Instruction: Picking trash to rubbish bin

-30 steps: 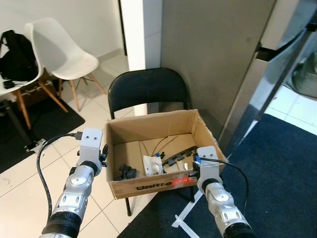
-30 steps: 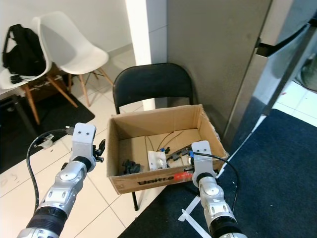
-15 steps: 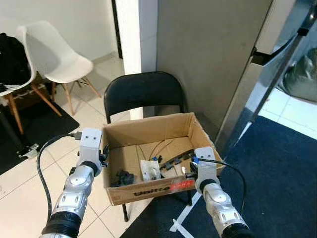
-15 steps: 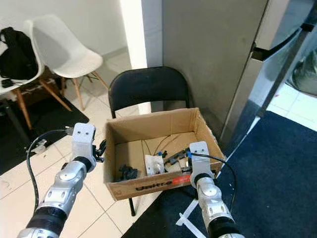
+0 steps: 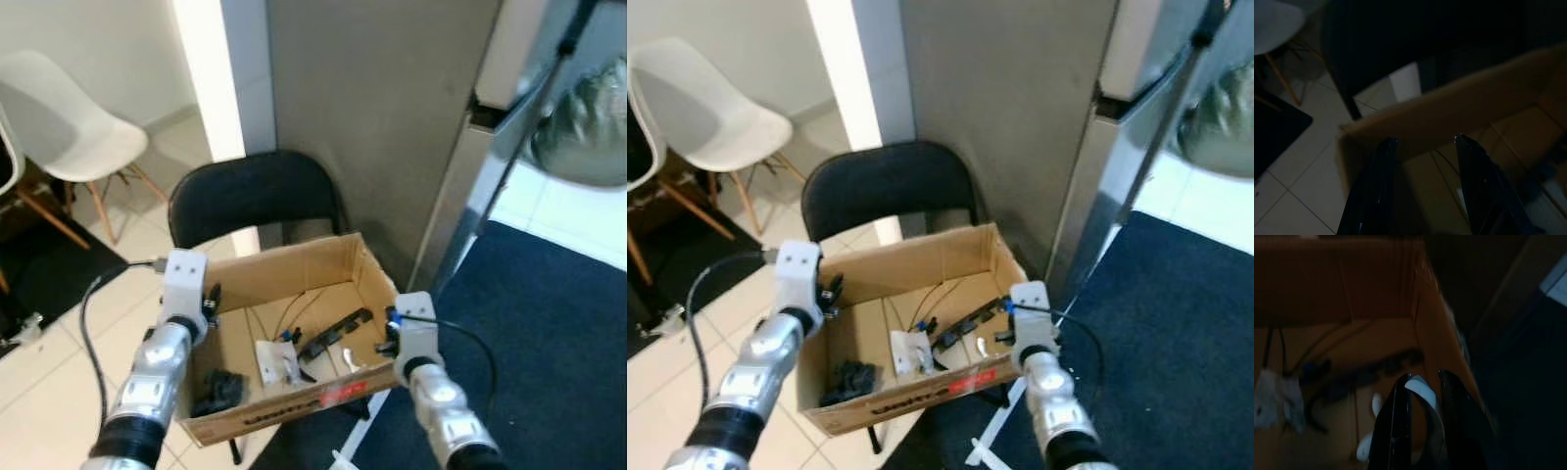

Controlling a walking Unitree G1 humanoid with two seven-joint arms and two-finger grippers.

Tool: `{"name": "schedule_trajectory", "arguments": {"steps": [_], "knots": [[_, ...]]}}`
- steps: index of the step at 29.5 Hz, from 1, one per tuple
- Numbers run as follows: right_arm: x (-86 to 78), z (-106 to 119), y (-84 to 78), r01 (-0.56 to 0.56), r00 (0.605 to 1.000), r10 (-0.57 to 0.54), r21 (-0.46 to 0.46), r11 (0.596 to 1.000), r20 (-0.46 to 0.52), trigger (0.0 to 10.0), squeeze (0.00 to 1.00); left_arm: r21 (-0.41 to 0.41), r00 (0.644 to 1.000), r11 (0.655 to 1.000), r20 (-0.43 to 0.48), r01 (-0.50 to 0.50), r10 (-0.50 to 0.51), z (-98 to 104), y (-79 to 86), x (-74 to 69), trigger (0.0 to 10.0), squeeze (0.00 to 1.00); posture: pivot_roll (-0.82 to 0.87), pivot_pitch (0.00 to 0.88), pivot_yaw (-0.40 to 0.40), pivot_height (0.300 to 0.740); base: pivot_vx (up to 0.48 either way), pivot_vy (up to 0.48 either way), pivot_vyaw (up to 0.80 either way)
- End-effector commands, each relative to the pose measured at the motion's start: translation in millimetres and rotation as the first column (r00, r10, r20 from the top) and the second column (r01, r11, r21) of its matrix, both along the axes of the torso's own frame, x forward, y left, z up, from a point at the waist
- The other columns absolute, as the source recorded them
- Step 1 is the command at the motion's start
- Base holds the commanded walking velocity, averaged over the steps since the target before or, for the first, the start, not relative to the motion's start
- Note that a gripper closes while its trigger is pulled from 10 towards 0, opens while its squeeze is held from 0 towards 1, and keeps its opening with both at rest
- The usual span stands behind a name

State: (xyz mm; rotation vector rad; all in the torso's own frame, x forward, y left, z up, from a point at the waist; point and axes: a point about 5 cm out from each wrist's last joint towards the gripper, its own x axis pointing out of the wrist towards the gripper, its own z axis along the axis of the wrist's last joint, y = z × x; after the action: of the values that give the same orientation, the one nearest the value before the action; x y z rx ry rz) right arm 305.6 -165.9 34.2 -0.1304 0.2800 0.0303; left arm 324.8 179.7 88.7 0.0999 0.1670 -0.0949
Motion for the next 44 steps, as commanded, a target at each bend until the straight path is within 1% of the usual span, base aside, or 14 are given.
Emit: {"name": "schedule_trajectory", "arguments": {"steps": [1, 11, 15, 18, 21, 22, 23, 26, 29, 31, 36, 40, 42, 44], "knots": [[-2.9, -5, 9.3, -0.016, 1.000, 0.017, 0.020, 1.000, -0.018, 10.0, 0.00, 0.005, 0.999, 1.000, -0.034, -0.023, 0.023, -7, 8.1, -4.6, 10.0, 0.00, 0.01, 0.079, 0.047, 0.740, 0.262, 0.000, 0.00], [-2.5, -5, 9.2, -0.016, 1.000, 0.017, 0.021, 1.000, -0.019, 10.0, 0.00, 0.030, 0.999, 0.999, -0.035, -0.031, 0.032, -7, 8.8, -3.6, 10.0, 0.00, 0.02, 0.082, 0.048, 0.740, 0.000, 0.000, 0.00], [1.2, -2, 9.0, -0.021, 1.000, 0.022, 0.017, 1.000, -0.012, 10.0, 0.00, 0.023, 0.999, 1.000, -0.041, 0.000, 0.001, -8, 5.8, -3.1, 10.0, 0.00, 0.01, 0.084, 0.049, 0.740, 0.000, 0.000, 0.00], [5.8, 2, 9.8, -0.032, 0.999, 0.032, 0.016, 0.999, 0.000, 10.0, 0.00, 0.023, 0.999, 0.999, -0.042, 0.036, -0.035, -8, 1.7, -2.5, 10.0, 0.00, 0.01, 0.087, 0.048, 0.740, 0.000, 0.000, 0.00], [16.2, 9, 11.9, -0.043, 0.999, 0.043, 0.021, 0.999, 0.002, 10.0, 0.00, 0.042, 0.993, 0.993, -0.033, 0.112, -0.110, -7, -8.8, -0.7, 10.0, 0.00, 0.01, 0.098, 0.041, 0.740, 0.000, 0.000, 0.00], [22.4, 13, 14.5, -0.060, 0.998, 0.060, 0.014, 0.998, 0.004, 10.0, 0.00, 0.045, 0.985, 0.985, -0.039, 0.167, -0.166, -9, -15.9, -1.3, 10.0, 0.00, 0.01, 0.098, 0.041, 0.740, 0.000, 0.000, 0.00], [22.4, 13, 14.5, -0.060, 0.998, 0.060, 0.014, 0.998, 0.004, 10.0, 0.00, 0.045, 0.985, 0.985, -0.039, 0.167, -0.166, -9, -15.9, -1.3, 10.0, 0.00, 0.01, 0.098, 0.041, 0.740, 0.000, 0.000, 0.00], [31.0, 22, 19.4, -0.098, 0.995, 0.098, -0.003, 0.995, 0.023, 10.0, 0.00, 0.056, 0.967, 0.968, -0.095, 0.244, -0.238, -15, -24.0, -4.0, 10.0, 0.00, 0.01, 0.104, 0.034, 0.740, 0.000, 0.000, 0.00], [34.5, 26, 21.6, -0.111, 0.993, 0.111, -0.001, 0.994, 0.032, 10.0, 0.00, 0.067, 0.956, 0.958, -0.118, 0.278, -0.269, -17, -26.5, -5.7, 10.0, 0.00, 0.01, 0.107, 0.033, 0.740, 0.000, 0.000, 0.00], [43.6, 38, 34.5, -0.186, 0.981, 0.182, 0.056, 0.981, 0.068, 10.0, 0.00, 0.052, 0.927, 0.934, -0.153, 0.352, -0.341, -20, -31.9, -9.6, 10.0, 0.00, 0.02, 0.124, 0.024, 0.740, 0.000, 0.000, 0.00], [47.7, 42, 45.7, -0.234, 0.971, 0.228, 0.093, 0.968, 0.069, 10.0, 0.00, 0.055, 0.912, 0.920, -0.173, 0.387, -0.373, -22, -32.6, -13.1, 10.0, 0.00, 0.02, 0.131, 0.023, 0.740, 0.000, 0.000, 0.00], [49.5, 45, 51.1, -0.256, 0.965, 0.248, 0.106, 0.961, 0.084, 10.0, 0.00, 0.028, 0.893, 0.904, -0.170, 0.426, -0.416, -21, -36.4, -15.8, 10.0, 0.00, 0.03, 0.133, 0.021, 0.740, 0.000, 0.000, 0.00], [50.0, 48, 61.4, -0.314, 0.947, 0.305, 0.106, 0.943, 0.097, 10.0, 0.00, 0.030, 0.876, 0.882, -0.144, 0.470, -0.461, -17, -41.5, -17.7, 10.0, 0.00, 0.03, 0.136, 0.024, 0.740, 0.000, 0.000, 0.00], [48.5, 47, 68.9, -0.363, 0.930, 0.356, 0.090, 0.927, 0.089, 10.0, 0.00, 0.032, 0.872, 0.876, -0.120, 0.481, -0.474, -12, -43.8, -17.3, 10.0, 0.00, 0.03, 0.138, 0.025, 0.740, 0.000, 0.000, 0.00]]}}
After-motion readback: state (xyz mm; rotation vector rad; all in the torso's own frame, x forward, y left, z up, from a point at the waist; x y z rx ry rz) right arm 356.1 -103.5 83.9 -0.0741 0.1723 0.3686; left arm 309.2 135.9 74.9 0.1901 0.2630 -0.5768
